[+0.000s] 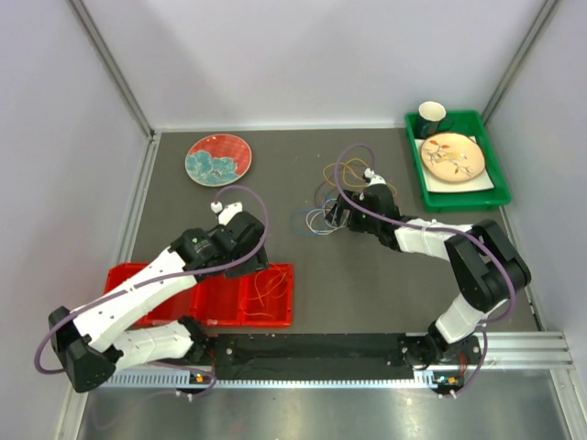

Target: Untangle the cables

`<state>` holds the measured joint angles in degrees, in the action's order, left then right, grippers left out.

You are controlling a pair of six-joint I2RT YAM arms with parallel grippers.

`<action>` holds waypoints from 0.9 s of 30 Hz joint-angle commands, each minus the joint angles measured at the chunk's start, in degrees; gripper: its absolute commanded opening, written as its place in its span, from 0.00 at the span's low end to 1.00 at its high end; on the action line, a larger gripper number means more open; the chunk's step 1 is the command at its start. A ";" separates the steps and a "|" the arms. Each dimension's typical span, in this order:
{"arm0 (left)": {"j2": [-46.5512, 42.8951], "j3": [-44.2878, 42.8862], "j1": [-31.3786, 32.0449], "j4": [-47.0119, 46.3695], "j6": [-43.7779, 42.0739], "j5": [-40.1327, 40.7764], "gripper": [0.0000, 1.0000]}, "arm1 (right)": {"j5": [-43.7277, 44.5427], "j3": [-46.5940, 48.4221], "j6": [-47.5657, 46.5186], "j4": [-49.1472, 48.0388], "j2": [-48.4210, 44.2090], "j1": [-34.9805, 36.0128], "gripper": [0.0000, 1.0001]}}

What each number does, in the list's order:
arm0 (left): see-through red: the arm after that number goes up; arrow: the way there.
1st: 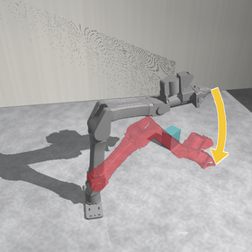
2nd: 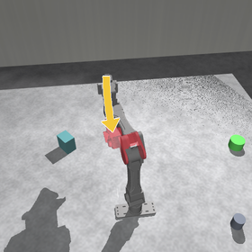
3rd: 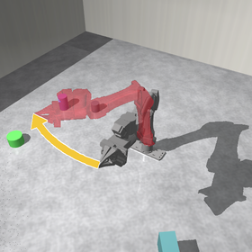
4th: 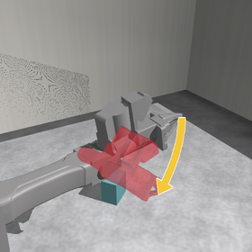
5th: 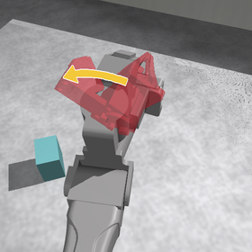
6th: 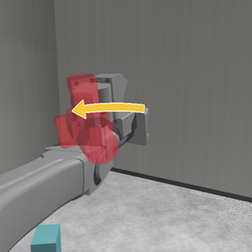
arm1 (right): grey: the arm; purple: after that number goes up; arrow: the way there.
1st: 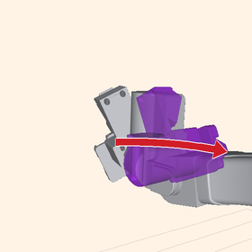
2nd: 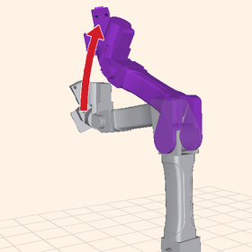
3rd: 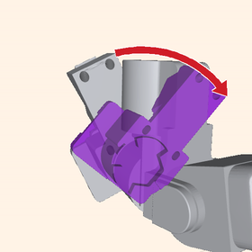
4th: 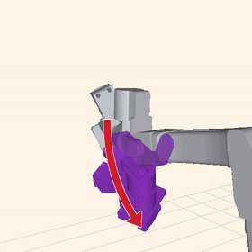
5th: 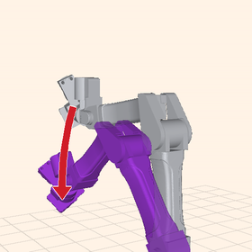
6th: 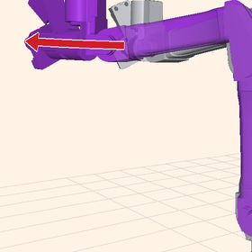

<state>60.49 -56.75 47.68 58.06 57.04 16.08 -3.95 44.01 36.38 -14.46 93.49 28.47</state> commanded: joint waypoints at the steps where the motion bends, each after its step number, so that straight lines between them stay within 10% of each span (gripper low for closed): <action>1: 1.21 -3.97 0.22 3.28 -2.19 3.26 0.65 | 0.43 1.52 -1.48 -2.33 -1.29 1.06 0.99; 27: 2.96 17.46 1.71 -19.72 1.94 -12.03 0.26 | 5.88 2.75 -3.77 0.22 -2.70 3.70 0.99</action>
<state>61.58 -41.56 49.19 46.94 58.04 6.72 0.89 43.97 33.06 -13.82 89.30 31.42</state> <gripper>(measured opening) 0.267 0.987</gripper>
